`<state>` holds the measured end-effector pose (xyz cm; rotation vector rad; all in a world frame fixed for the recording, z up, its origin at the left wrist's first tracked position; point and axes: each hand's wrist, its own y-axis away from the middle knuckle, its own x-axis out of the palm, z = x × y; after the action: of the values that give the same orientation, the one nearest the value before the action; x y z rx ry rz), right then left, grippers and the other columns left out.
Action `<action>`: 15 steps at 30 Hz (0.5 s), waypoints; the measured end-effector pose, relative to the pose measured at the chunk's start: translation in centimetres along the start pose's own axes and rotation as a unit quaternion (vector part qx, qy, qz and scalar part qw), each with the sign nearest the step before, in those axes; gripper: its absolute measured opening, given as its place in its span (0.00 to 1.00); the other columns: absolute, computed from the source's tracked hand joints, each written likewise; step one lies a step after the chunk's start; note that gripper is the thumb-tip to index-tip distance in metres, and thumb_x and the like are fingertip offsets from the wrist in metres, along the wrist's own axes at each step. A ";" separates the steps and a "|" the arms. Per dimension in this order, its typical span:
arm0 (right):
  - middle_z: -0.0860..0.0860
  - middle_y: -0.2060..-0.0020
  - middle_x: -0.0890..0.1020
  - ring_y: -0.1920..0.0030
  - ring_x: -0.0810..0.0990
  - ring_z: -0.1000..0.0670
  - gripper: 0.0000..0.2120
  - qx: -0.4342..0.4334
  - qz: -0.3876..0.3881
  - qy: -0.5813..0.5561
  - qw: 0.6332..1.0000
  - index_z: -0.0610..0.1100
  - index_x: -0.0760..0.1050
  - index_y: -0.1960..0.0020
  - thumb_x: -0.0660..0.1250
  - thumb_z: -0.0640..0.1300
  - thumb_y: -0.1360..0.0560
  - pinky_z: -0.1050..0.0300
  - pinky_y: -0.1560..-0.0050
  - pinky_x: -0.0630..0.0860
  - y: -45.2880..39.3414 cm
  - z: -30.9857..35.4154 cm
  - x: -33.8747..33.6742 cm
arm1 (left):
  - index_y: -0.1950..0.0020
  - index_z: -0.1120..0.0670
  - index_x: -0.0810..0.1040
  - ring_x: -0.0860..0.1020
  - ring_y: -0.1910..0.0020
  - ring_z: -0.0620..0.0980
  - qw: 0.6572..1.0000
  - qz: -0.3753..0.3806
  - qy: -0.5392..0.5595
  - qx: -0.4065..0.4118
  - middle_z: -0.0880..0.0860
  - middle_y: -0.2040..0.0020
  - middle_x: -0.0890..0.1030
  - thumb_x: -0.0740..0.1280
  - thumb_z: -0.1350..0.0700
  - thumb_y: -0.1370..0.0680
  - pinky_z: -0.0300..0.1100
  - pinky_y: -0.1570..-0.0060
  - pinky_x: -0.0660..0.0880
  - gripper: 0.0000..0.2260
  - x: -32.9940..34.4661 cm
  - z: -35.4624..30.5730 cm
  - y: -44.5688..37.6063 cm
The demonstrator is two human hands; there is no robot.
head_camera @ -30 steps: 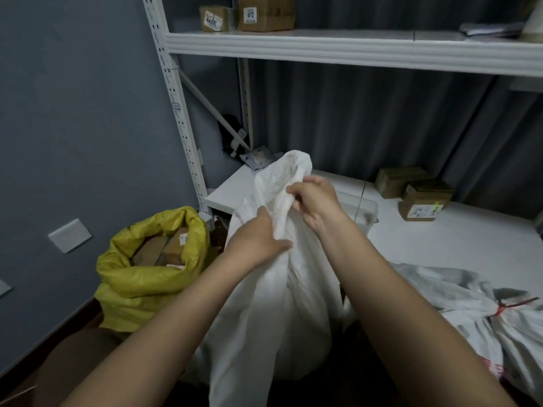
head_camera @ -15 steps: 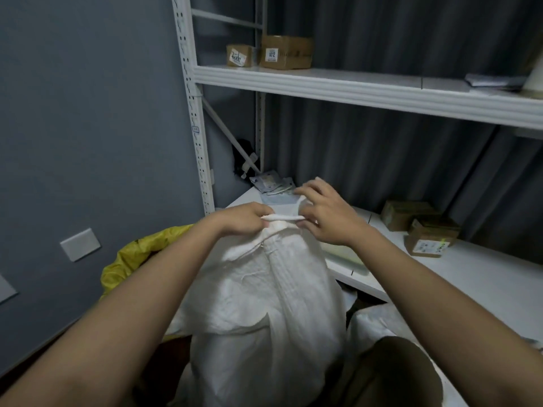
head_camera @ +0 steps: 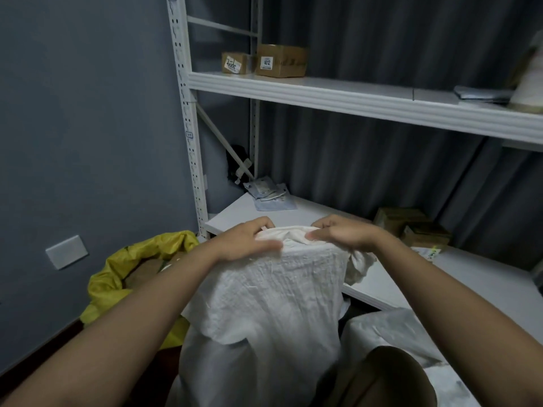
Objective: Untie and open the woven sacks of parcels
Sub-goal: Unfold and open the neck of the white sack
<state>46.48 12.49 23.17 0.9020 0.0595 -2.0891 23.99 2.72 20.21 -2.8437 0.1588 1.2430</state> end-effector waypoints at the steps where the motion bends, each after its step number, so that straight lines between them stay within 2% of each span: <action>1: 0.52 0.68 0.76 0.67 0.73 0.54 0.12 0.006 0.012 -0.028 1.000 0.46 0.75 0.63 0.68 0.52 0.24 0.60 0.66 0.67 0.2 -0.2 -0.1 | 0.47 0.42 0.71 0.76 0.55 0.45 0.999 0.015 -0.027 0.010 0.45 0.53 0.78 0.68 0.38 0.28 0.43 0.52 0.73 0.16 -0.1 0.0 -0.1; 4: 0.54 0.64 0.80 0.62 0.78 0.55 0.13 -0.014 0.003 -0.012 1.000 0.48 0.77 0.59 0.71 0.58 0.29 0.61 0.61 0.71 1.0 -0.3 -0.5 | 0.44 0.41 0.73 0.77 0.52 0.45 0.996 0.014 -0.038 0.078 0.45 0.51 0.79 0.69 0.41 0.27 0.46 0.49 0.73 0.14 -0.5 -0.2 -0.4; 7: 0.57 0.56 0.83 0.55 0.82 0.56 0.12 -0.038 0.003 0.004 0.999 0.51 0.79 0.51 0.74 0.55 0.31 0.62 0.55 0.74 1.6 0.0 -0.6 | 0.44 0.49 0.78 0.77 0.51 0.44 0.989 0.019 -0.083 0.121 0.45 0.50 0.81 0.66 0.51 0.22 0.44 0.48 0.73 0.08 -1.7 -0.8 -0.6; 10: 0.59 0.56 0.83 0.55 0.82 0.59 0.11 -0.042 0.015 0.027 0.999 0.54 0.79 0.50 0.75 0.53 0.31 0.68 0.57 0.73 2.3 0.3 -0.4 | 0.49 0.51 0.81 0.78 0.54 0.41 0.986 0.018 -0.114 0.117 0.46 0.54 0.82 0.67 0.58 0.23 0.40 0.53 0.73 0.05 -2.8 -1.3 -1.0; 12: 0.59 0.58 0.83 0.57 0.81 0.60 0.08 -0.061 -0.018 0.034 0.997 0.51 0.79 0.50 0.73 0.51 0.28 0.69 0.60 0.72 2.4 0.3 -0.3 | 0.54 0.50 0.82 0.75 0.60 0.40 0.990 0.011 -0.099 0.103 0.47 0.59 0.81 0.72 0.54 0.26 0.37 0.60 0.69 0.03 -3.2 -1.5 -1.2; 13: 0.58 0.58 0.82 0.57 0.80 0.59 0.07 -0.077 -0.042 0.029 0.996 0.49 0.80 0.50 0.71 0.49 0.26 0.69 0.60 0.72 2.4 0.3 -0.1 | 0.56 0.51 0.82 0.74 0.63 0.40 0.991 0.007 -0.091 0.095 0.49 0.62 0.80 0.74 0.51 0.29 0.37 0.63 0.67 0.06 -3.3 -1.5 -1.2; 15: 0.56 0.54 0.83 0.53 0.79 0.58 0.06 -0.128 -0.080 0.016 0.988 0.48 0.80 0.47 0.66 0.44 0.23 0.67 0.53 0.72 2.2 0.1 0.4 | 0.59 0.51 0.80 0.72 0.67 0.40 0.994 0.013 -0.065 0.086 0.48 0.65 0.78 0.76 0.47 0.32 0.36 0.66 0.65 0.10 -3.0 -1.4 -1.0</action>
<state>47.86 10.75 23.58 0.7940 0.4203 -2.1531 23.12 3.89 23.30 -2.6154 0.2830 1.3440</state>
